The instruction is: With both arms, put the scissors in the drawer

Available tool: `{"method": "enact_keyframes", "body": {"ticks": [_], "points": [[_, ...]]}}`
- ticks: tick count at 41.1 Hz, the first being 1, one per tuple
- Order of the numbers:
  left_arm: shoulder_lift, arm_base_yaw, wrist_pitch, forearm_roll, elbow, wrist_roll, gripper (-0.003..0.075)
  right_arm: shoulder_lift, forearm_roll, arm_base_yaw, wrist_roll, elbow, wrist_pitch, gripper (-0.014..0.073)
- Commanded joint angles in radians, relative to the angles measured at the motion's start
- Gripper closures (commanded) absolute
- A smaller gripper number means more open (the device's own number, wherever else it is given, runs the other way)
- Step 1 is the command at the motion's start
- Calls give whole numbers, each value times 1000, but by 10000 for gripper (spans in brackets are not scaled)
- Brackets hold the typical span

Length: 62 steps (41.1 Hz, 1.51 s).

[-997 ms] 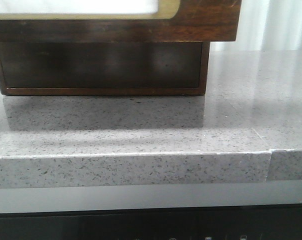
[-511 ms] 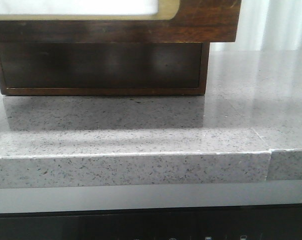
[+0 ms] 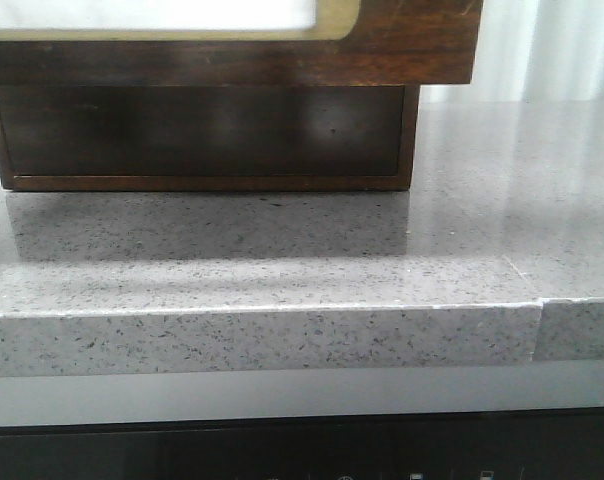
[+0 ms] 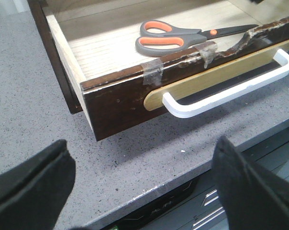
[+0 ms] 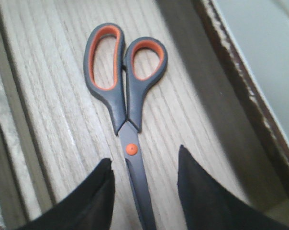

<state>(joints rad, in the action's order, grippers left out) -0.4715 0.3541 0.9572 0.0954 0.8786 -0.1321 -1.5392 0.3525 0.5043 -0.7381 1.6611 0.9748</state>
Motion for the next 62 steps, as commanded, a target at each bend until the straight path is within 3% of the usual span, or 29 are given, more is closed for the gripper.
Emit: {"method": "enact_keyframes", "body": {"ticks": [1,8,16,29,43,57,62], "points": [[-6,7,-75,7,29,6,156,93,-18,-4,177,27,-15,253],[-6,7,-75,7,29,6,156,187,-144,-4,482,27,85,253],[-6,7,-75,7,29,6,156,321,-244,-4,609,-61,120,253],[-6,7,-79,7,29,6,156,670,-244,-4,664,-384,28,253],[-6,7,-83,11,29,6,156,991,-244,-4,667,-574,21,253],[-6,7,-118,11,29,6,156,1048,-244,-4,667,-599,21,256],[-6,7,-119,11,29,8,169,1048,-244,-4,667,-599,21,352]]}}
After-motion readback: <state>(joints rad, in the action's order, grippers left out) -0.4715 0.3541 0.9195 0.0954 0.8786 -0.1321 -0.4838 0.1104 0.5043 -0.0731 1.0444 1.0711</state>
